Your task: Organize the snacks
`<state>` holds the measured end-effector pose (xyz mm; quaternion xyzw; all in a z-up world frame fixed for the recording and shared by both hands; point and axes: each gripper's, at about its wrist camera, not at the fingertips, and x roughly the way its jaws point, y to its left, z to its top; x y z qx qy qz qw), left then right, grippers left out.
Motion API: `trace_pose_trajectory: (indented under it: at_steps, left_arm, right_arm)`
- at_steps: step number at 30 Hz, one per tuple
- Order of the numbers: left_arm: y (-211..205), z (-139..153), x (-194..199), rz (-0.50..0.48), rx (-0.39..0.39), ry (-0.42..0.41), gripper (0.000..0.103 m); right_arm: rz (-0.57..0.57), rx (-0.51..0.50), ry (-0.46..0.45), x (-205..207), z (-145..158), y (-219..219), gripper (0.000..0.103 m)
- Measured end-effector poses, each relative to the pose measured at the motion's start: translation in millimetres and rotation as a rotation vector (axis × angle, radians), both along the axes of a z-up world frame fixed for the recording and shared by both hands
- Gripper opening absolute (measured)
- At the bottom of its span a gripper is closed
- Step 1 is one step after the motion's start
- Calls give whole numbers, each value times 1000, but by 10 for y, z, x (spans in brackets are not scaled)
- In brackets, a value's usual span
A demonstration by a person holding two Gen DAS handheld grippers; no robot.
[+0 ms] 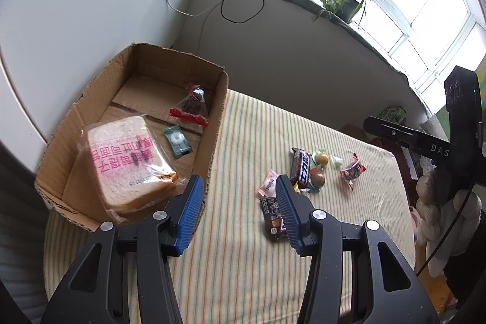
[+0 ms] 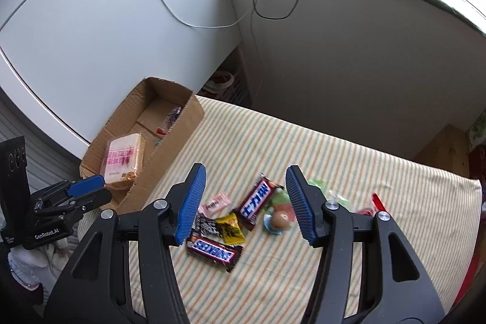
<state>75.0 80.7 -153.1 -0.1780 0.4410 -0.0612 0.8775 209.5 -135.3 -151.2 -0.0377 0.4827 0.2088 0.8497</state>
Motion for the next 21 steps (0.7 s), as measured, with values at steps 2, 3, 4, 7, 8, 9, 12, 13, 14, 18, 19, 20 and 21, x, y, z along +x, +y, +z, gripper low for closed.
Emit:
trace_pose_trajectory:
  at_steps: [2,3,4,7,8,9,12,13,14,18,19,20,21]
  left_arm:
    - [-98,-7,-6,-32,8,4,49]
    - [-146,-9,-9,-46,15,5,49]
    - [-195,-12,-16,-59,21,5,49]
    - [-326,-35,-15,-98,23,14,49]
    - [-360,-50,-13,-110,19,17,49]
    - [-394,-65,-12,-120,18,21,49]
    - [-522,-123,-14,-164,22,34,49]
    - [-565,-143,-11,-179,28,39,49]
    - [-608,-163,-10,-196,31,44,49]
    - [-764,-221,-24,-275,56,55,48]
    - [-804,-239,-20,-293,65,58,48]
    - [-839,-257,-13,-307,70,63,48]
    - [-858,-271,-5,-314,70,70,48]
  right_arm:
    - [-42,6,14,-38,-32,-233,57]
    - [-61,6,20,-51,-44,-334,57]
    - [-82,6,24,-67,-59,-441,57]
    - [-145,3,35,-107,-114,-739,57]
    - [-167,3,42,-112,-138,-825,57]
    - [-190,7,48,-117,-166,-916,57]
    - [-241,11,62,-126,-247,-1111,57]
    - [-250,13,65,-136,-272,-1166,57]
    - [-261,14,72,-139,-297,-1218,57]
    - [-308,41,117,-127,-430,-1384,57]
    - [-325,41,128,-110,-468,-1404,57]
    - [-341,44,138,-98,-498,-1433,57]
    - [-357,56,151,-75,-536,-1451,57]
